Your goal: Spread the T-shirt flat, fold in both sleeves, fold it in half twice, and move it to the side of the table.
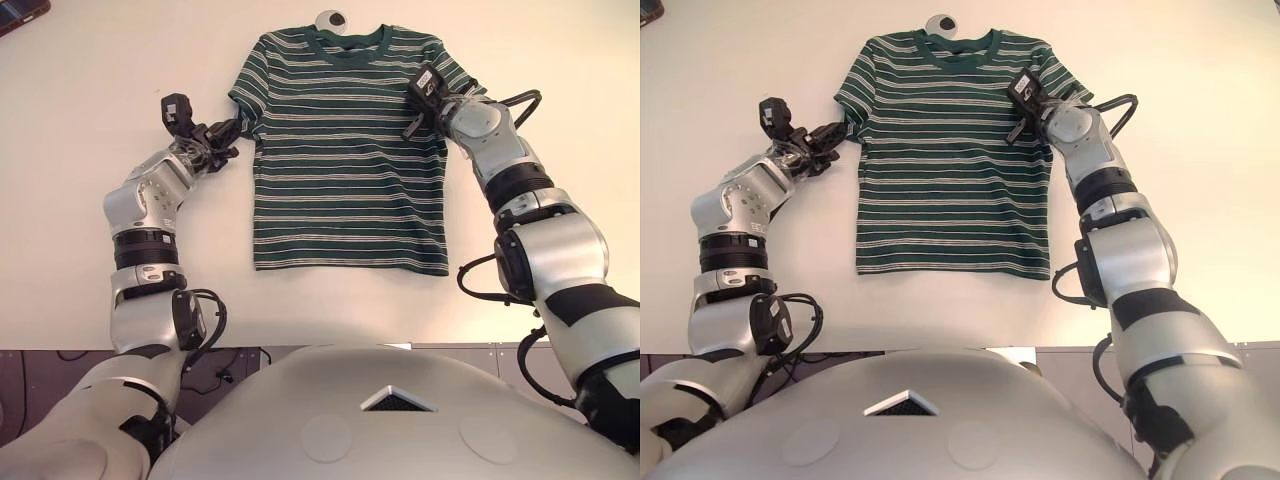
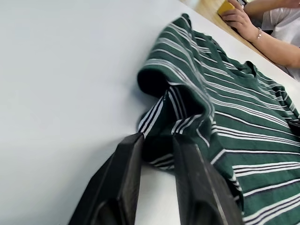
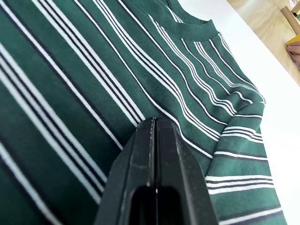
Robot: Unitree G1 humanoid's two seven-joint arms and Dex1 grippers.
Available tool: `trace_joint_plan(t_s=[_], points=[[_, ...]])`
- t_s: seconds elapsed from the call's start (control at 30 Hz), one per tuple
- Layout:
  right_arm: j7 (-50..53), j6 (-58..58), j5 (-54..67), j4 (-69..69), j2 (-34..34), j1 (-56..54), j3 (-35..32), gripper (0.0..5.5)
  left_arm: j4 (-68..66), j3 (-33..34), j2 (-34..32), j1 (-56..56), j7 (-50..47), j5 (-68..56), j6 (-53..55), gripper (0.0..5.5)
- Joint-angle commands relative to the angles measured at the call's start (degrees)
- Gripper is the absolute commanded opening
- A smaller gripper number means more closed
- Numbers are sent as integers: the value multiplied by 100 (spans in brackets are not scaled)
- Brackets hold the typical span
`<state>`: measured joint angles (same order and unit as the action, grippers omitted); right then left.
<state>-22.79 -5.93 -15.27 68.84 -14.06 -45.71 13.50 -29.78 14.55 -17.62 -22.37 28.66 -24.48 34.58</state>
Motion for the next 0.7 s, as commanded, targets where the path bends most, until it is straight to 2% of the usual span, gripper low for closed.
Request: trace_joint_plan(t_s=[0.03, 0.17, 0.3, 0.5, 0.6, 0.67, 0.7], points=[[-118, 387, -110, 288, 165, 394, 107, 0, -220, -59, 60, -32, -59, 108, -58, 76], [-79, 371, -116, 299, 162, 372, 110, 0, -146, -72, 91, 38, 48, 64, -176, 7], [-31, 345, -121, 302, 145, 369, 106, 0, -2, 42, 144, 44, 95, -25, -423, 7], [-18, 321, -117, 292, 134, 366, 100, 0, 677, 564, 200, -22, 235, -666, -547, 7], [-8, 319, -107, 294, 133, 353, 87, 0, 926, 443, 314, -86, 260, -755, -489, 7], [1, 320, -106, 299, 152, 349, 88, 0, 848, 140, 315, -89, 131, -426, -552, 7], [3, 321, -107, 300, 159, 347, 90, 0, 754, 68, 234, -48, 5, -264, -568, 32]])
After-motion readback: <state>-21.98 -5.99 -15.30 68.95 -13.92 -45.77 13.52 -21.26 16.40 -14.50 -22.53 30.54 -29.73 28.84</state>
